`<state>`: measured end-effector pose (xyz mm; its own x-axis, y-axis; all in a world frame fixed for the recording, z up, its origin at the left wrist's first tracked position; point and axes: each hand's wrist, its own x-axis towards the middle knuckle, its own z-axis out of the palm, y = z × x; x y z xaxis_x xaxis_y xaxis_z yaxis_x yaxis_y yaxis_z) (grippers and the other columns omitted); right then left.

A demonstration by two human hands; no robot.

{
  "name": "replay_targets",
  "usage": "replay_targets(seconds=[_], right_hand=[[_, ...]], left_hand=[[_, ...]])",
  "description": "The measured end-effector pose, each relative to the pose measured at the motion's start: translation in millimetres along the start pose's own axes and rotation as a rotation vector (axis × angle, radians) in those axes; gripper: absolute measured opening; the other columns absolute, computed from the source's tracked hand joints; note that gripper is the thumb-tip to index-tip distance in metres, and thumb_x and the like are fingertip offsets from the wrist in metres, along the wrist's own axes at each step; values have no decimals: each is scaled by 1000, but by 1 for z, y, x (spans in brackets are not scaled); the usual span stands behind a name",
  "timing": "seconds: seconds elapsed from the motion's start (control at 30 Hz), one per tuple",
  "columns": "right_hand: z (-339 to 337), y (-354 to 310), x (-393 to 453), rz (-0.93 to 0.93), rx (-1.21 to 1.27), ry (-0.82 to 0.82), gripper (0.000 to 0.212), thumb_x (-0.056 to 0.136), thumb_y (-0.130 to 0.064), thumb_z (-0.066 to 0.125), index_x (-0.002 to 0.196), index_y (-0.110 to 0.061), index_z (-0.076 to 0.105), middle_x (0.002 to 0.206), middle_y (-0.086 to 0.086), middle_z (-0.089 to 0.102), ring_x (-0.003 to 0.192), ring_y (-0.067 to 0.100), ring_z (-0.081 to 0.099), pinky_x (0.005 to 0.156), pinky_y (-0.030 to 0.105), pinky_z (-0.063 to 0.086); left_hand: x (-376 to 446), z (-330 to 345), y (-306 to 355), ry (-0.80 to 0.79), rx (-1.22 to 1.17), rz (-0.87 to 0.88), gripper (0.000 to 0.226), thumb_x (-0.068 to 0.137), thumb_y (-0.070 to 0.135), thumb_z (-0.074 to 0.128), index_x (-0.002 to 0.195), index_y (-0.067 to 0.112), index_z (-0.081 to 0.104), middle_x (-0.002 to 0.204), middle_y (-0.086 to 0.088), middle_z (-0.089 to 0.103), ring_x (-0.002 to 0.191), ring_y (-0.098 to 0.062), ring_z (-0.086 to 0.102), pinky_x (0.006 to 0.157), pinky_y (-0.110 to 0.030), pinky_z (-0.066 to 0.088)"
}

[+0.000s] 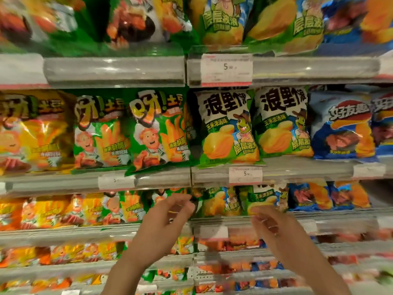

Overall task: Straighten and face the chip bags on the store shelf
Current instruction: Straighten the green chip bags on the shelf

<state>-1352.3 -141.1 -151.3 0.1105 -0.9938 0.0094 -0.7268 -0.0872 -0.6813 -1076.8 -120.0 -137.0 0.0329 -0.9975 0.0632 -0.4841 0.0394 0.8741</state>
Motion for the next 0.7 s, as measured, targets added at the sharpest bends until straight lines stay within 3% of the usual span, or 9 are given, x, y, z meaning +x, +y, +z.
replay_targets(seconds=[0.23,0.33,0.47,0.7], right_hand=[[41,-78,-19,18,6,55,21,96,-34,61,116,-41,59,95,-21,70,86,-6,64,78,20,53],[51,-101,-21,2,-27,82,20,96,-36,60,115,-42,58,93,-23,69,86,-7,63,79,23,55],[50,-124,-12,-37,-46,116,25,96,-39,59,121,-39,58,95,-24,68,88,-5,64,83,24,55],[32,-154,29,-164,77,185,28,96,-39,58,123,-32,59,106,-22,65,99,-6,60,93,26,52]], left_hand=[[-15,-86,-21,6,-70,49,20,93,48,56,109,40,65,99,37,64,93,12,62,74,-5,45],[-14,-109,-27,39,-91,51,24,88,53,57,107,42,67,98,35,66,95,11,62,78,-16,46],[-10,-127,-24,66,-88,76,17,92,47,60,105,40,68,96,31,69,95,10,63,79,-19,46],[14,-133,0,282,-49,162,22,93,43,58,115,39,61,105,23,66,97,11,59,71,-8,47]])
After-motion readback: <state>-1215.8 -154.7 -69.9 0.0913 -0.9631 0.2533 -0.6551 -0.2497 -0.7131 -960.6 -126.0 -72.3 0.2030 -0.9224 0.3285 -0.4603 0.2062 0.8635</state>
